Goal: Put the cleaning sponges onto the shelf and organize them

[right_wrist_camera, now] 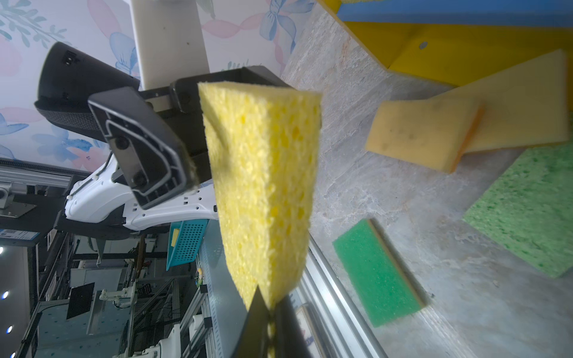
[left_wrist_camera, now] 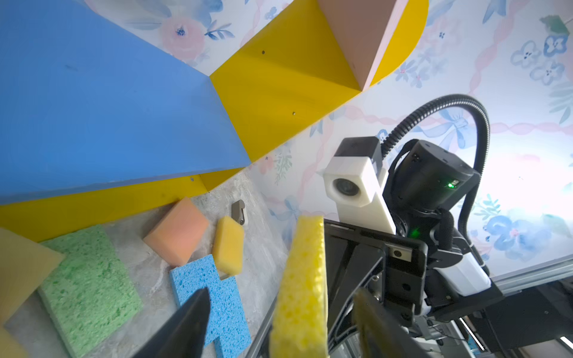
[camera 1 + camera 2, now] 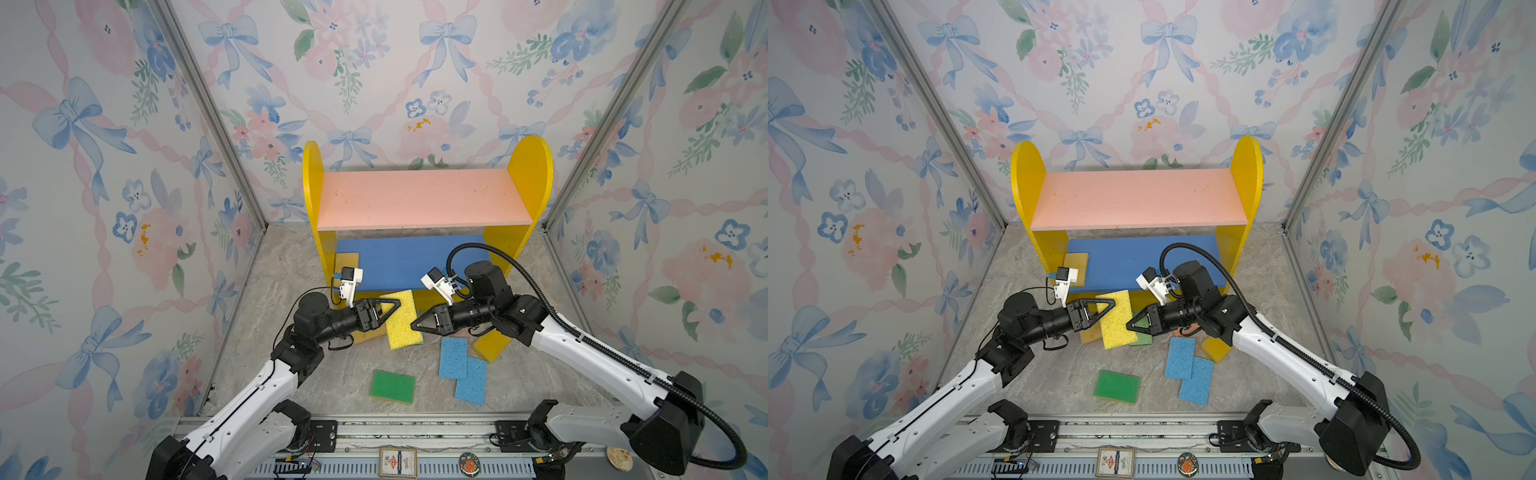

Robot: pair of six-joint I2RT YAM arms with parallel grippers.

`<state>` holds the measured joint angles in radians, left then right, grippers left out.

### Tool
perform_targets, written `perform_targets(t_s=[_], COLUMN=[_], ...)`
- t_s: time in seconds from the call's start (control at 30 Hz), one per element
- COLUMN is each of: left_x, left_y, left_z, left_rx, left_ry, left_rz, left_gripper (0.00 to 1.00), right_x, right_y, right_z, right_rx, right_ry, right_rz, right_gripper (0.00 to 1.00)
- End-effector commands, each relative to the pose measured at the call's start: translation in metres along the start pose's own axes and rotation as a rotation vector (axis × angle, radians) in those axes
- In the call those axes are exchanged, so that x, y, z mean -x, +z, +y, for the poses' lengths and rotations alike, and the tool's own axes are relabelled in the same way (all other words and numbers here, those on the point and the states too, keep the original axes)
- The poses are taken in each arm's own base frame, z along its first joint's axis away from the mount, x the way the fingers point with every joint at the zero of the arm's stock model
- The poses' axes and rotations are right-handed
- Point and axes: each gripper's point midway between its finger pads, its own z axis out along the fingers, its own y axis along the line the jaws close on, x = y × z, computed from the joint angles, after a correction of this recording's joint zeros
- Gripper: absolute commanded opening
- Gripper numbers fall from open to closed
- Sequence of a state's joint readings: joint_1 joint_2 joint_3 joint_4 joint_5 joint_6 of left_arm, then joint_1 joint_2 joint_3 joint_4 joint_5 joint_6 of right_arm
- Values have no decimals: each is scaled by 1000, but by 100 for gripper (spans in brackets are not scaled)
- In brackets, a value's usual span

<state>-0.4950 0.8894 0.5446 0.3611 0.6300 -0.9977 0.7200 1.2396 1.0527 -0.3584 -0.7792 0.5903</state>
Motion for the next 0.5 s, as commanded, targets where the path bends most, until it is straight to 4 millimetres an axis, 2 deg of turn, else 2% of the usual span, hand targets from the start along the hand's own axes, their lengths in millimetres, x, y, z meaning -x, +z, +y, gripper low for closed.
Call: perform_targets(t_s=[0.0,0.07,0.17,0.23,0.27,0.33,0.47], left_x=[4,1,1,5,8,13,25], left_y=[3,4,4,2,1,-3,-15], left_z=[-18,-14,-9,-9,-8,-9,-12], left_rx=[-55,-47,-35,-30,-26,-33,-30], left_ry=[32,20,0,-7,-17,-39,-57], left_rz=[-3,2,-14,-47,-72,-114,-211], left_gripper=[39,21,8,6,5,4,3], right_x=[-3,0,4,5,7,7,3], right_y=[-8,-10,-13,-13,-13,-11,-8], right_z=[9,11,11,11,11,12,19], right_rx=[34,42,50,67,86,133,174], right_ry=[-11,-11,12,37,52,88,101], right_rz=[8,-10,-42,-70,-92,-115,-138], right_gripper=[8,9,25,44,50,54,55])
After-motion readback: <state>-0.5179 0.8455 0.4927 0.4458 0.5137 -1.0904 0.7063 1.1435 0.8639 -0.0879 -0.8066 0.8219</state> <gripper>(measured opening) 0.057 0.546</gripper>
